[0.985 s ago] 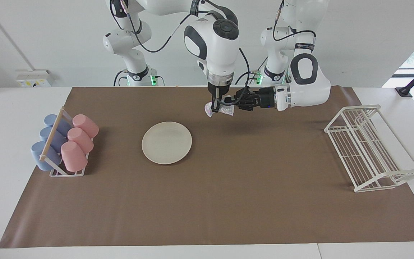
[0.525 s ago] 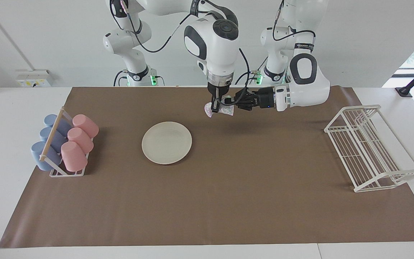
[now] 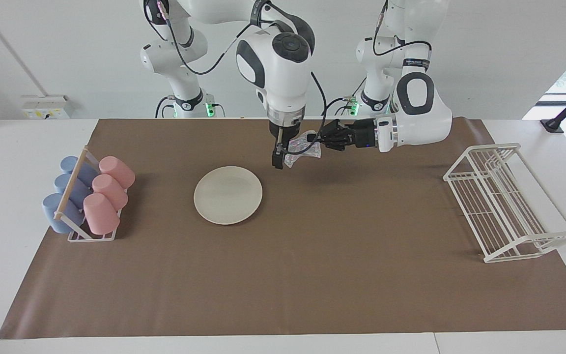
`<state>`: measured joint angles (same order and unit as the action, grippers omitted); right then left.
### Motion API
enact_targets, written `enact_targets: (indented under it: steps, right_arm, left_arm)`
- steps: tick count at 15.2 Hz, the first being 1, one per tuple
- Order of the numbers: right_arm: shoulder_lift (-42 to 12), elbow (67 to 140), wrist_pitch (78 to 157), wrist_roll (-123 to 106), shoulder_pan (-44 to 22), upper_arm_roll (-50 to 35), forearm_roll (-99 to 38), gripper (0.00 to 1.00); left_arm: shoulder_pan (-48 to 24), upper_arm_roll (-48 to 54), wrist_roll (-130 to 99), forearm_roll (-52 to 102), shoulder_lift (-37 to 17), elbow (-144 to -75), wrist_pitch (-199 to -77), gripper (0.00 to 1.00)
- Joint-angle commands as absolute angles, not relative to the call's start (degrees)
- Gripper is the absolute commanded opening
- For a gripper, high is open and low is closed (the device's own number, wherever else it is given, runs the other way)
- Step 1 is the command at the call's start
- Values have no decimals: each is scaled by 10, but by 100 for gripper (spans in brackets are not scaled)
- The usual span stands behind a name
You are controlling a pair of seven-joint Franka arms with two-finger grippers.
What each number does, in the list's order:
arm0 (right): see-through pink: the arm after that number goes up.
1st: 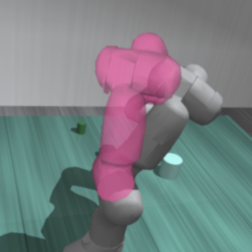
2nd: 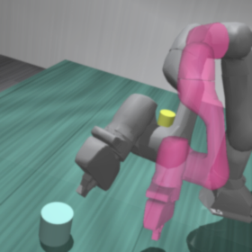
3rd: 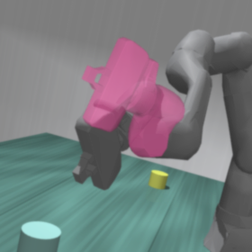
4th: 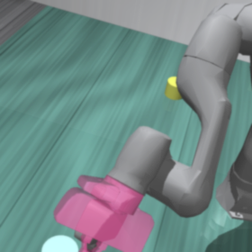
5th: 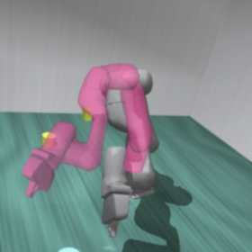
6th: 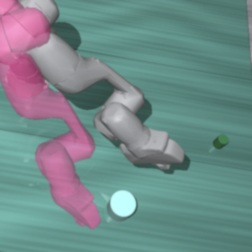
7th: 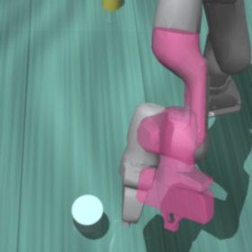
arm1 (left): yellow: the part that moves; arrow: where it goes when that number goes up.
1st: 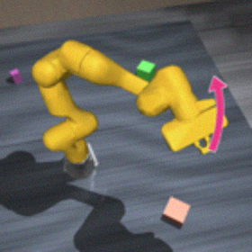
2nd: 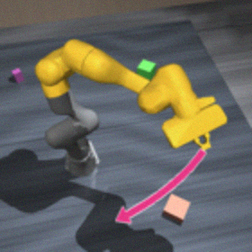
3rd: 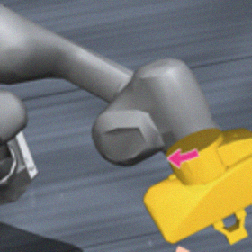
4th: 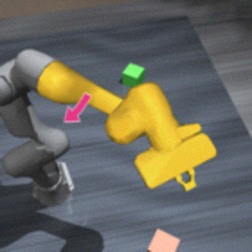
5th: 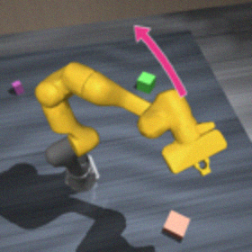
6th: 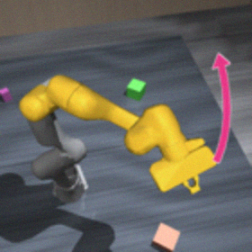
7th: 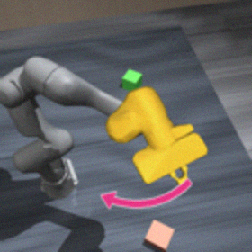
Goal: Wipe plate with sponge
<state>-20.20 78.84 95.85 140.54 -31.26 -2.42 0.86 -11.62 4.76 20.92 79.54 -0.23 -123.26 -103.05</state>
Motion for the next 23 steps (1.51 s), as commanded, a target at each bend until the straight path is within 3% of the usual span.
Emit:
enact_targets:
  steps: [1, 7, 11, 17, 23]
  right_arm:
    - [-176, 821, 955, 1350, -277, -28, 23, 100]
    - [-147, 860, 952, 1101, -109, -28, 25, 100]
    - [-119, 861, 947, 887, -41, -28, 25, 100]
    - [-90, 859, 934, 532, -11, -20, 26, 100]
    - [-68, 855, 887, 305, -2, -19, 37, 100]
  left_arm:
    - [-97, 42, 193, 774, -4, -1221, -1013, 0]
    - [-52, 41, 78, 626, -9, -1151, -1011, 0]
    - [-52, 41, -82, 461, -11, -1068, -1010, 0]
    - [-54, 40, -178, 210, -13, -972, -930, 0]
    - [-62, 45, -178, -51, -18, -926, -846, 0]
